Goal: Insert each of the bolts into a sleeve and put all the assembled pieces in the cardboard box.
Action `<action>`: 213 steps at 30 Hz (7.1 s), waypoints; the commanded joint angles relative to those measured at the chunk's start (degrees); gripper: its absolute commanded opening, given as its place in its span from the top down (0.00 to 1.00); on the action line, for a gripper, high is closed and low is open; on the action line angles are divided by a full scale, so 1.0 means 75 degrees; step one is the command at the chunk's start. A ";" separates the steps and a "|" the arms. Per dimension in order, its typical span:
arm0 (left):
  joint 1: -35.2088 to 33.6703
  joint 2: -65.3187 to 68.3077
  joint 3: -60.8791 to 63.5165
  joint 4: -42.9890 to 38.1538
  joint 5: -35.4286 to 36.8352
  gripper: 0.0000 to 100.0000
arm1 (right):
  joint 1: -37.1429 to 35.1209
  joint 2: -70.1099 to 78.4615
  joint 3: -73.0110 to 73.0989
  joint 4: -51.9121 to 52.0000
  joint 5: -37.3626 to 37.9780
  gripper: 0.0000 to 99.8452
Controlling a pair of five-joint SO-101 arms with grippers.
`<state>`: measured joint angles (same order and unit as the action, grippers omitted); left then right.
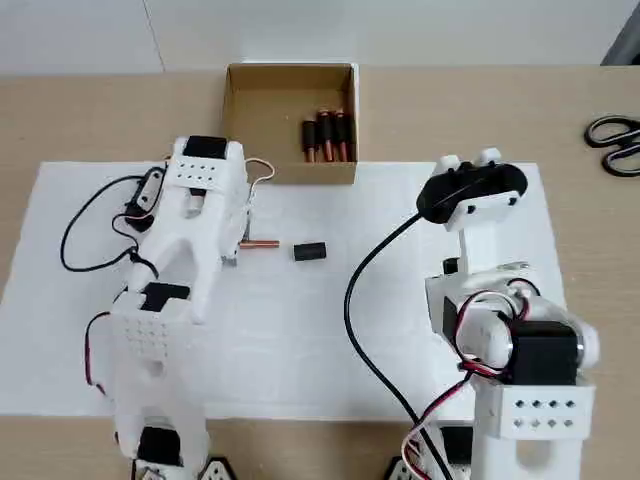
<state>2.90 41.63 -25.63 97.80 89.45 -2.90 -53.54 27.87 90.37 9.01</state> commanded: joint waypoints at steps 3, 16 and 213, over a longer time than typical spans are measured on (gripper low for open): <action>-0.0070 0.0481 -0.0709 0.0105 0.0070 0.99 | 0.0053 -0.0100 -0.0035 -0.0018 -0.0012 1.00; 0.0586 0.0422 -0.5609 0.0340 -0.2028 0.99 | -0.1330 -0.0100 -0.0035 -0.0076 -0.0012 0.99; -0.6154 -1.9458 1.4013 -0.6658 -1.1253 0.99 | -0.3007 1.6990 -1.4910 -0.6136 -0.2438 0.82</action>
<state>-43.08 -103.60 79.69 47.78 4.97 -24.70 75.34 -81.93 41.93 -8.84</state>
